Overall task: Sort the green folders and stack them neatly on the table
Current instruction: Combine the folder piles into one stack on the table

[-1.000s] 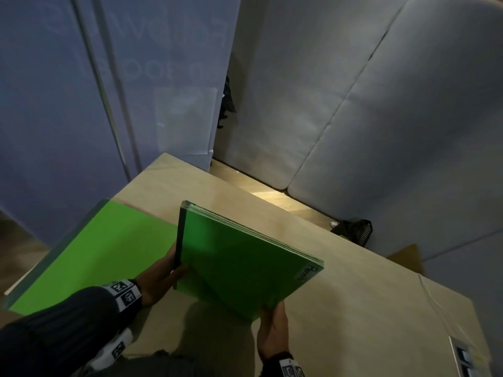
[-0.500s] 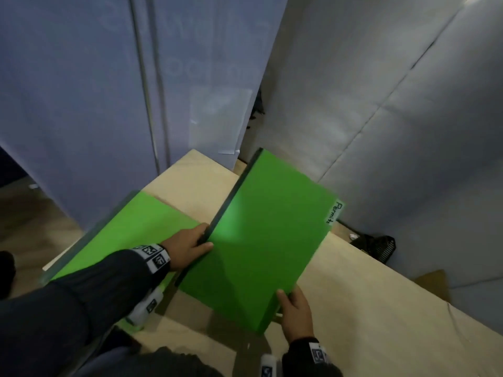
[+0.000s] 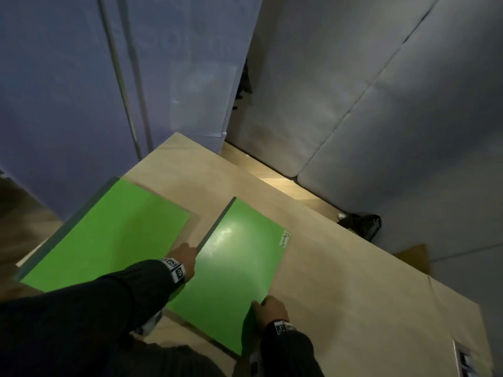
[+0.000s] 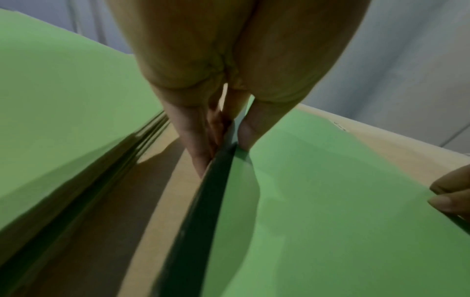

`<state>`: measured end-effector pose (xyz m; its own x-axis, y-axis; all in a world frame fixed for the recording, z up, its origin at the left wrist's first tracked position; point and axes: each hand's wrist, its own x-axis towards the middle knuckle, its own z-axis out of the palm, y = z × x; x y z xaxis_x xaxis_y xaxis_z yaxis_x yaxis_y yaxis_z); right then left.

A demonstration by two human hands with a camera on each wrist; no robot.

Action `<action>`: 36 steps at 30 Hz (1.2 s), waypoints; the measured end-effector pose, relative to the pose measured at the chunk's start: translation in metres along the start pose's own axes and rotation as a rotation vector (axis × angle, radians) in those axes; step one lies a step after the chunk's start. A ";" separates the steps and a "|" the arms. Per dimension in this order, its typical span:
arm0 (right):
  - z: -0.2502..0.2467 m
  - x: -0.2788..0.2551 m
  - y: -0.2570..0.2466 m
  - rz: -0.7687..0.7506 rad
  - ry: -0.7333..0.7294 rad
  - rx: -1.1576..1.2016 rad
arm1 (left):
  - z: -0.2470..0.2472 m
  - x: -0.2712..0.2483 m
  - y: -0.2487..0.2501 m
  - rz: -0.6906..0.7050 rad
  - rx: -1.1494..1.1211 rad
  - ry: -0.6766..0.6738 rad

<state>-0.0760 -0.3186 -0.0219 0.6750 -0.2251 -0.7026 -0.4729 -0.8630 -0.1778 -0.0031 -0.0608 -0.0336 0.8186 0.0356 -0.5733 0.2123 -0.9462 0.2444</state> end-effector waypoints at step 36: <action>0.085 -0.047 -0.264 0.151 -0.644 0.935 | -0.077 -0.054 -0.322 -0.450 -0.402 0.094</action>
<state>-0.0313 -0.0422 -0.0001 0.2875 0.2079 -0.9349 -0.9425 -0.1122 -0.3148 -0.0744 0.2662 -0.0211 0.6413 0.4490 -0.6222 0.7182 -0.6367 0.2807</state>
